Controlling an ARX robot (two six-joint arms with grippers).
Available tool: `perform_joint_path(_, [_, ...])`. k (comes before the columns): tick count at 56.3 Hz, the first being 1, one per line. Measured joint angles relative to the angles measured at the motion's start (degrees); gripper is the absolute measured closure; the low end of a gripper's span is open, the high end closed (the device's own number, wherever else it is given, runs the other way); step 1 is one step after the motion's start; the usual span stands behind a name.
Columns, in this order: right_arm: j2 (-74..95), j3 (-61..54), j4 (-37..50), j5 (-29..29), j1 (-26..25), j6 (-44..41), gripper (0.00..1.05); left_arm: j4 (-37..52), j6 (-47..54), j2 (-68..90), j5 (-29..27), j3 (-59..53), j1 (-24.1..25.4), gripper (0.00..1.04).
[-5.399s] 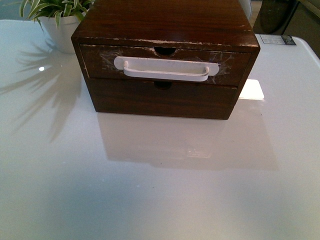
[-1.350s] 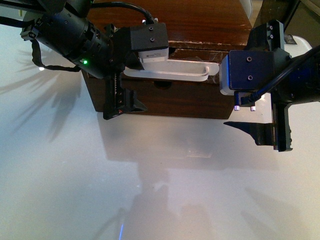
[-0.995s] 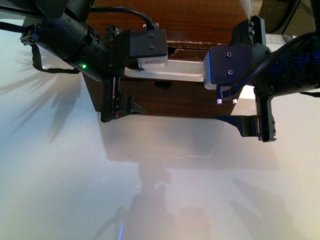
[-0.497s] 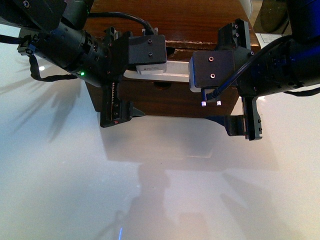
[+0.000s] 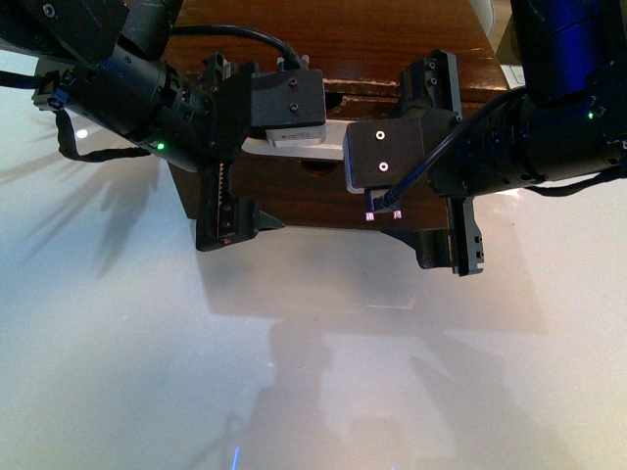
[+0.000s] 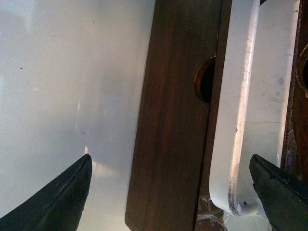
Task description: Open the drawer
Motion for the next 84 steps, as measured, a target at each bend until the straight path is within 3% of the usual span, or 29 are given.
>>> perform_joint_path(56, [3.1, 0.3, 0.3, 2.3, 1.3, -1.4, 0.09, -0.4, -0.2, -0.5, 0.5, -0.6, 0.0, 0.08])
perform_joint_path(84, [-1.7, -10.5, 6.0, 4.2, 4.9, -1.5, 0.09, 4.9, 0.3, -6.6, 2.2, -12.3, 0.1, 0.08])
